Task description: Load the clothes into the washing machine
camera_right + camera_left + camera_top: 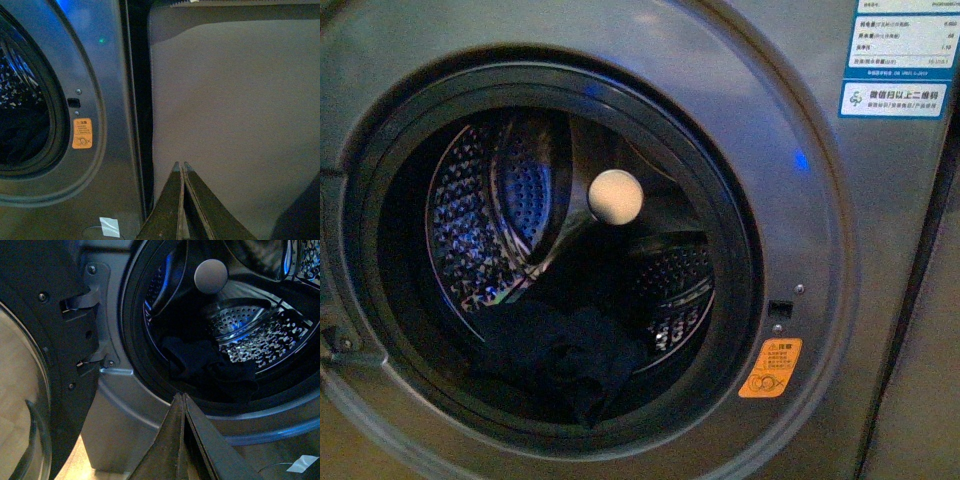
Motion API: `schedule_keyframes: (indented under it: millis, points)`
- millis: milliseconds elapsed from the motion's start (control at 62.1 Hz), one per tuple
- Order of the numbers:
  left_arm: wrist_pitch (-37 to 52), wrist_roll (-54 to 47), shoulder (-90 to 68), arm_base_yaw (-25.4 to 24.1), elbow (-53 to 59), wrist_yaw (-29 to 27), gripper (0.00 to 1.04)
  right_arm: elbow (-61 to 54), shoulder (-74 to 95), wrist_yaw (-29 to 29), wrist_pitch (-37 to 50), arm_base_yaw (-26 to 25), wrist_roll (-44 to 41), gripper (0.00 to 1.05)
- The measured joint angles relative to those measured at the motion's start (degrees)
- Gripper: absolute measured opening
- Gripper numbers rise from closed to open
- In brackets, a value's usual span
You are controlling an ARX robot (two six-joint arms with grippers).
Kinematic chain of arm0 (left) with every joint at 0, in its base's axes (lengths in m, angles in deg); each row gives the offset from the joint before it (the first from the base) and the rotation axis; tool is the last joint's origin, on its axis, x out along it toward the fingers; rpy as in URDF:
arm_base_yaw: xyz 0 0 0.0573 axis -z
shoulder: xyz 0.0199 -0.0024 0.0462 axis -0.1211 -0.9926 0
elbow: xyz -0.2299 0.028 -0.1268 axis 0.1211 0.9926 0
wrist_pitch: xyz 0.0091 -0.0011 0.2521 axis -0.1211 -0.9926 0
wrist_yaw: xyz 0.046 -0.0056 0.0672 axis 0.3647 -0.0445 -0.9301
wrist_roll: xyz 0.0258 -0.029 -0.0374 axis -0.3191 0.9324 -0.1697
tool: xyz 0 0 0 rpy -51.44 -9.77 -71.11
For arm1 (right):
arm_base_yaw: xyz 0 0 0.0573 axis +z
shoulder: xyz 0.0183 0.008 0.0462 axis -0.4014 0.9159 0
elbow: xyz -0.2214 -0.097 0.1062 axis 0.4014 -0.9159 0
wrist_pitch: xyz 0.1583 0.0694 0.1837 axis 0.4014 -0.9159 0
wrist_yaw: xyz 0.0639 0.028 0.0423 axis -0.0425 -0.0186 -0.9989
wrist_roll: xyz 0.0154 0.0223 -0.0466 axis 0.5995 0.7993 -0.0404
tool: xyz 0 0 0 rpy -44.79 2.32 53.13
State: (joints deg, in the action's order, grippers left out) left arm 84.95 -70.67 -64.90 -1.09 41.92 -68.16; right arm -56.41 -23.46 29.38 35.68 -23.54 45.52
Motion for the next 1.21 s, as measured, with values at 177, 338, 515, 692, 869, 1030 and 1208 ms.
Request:
schedule_keyframes:
  millis: [177,338,515,692,869,1030,1208]
  points:
    - [-1.3,0.0,4.5,-5.6,2.5,5.3,0.04,0.0,0.0,0.0,0.0,0.0,0.0,0.02]
    - [-5.6,0.0,9.4,-5.7,2.5,5.7,0.04,0.0,0.0,0.0,0.0,0.0,0.0,0.02]
    - [-10.5,0.0,14.5,-5.7,2.5,5.7,0.04,0.0,0.0,0.0,0.0,0.0,0.0,0.02]
    - [-14.8,0.0,18.9,-5.7,2.5,5.7,0.04,0.0,0.0,0.0,0.0,0.0,0.0,0.02]
    - [-18.2,0.0,22.3,-5.7,2.5,5.7,0.04,0.0,0.0,0.0,0.0,0.0,0.0,0.02]
    - [-20.8,0.0,24.9,-5.7,2.5,5.7,0.04,0.0,0.0,0.0,0.0,0.0,0.0,0.02]
    - [-29.6,0.0,31.9,-5.7,2.5,5.7,0.04,0.0,0.0,0.0,0.0,0.0,0.0,0.02]
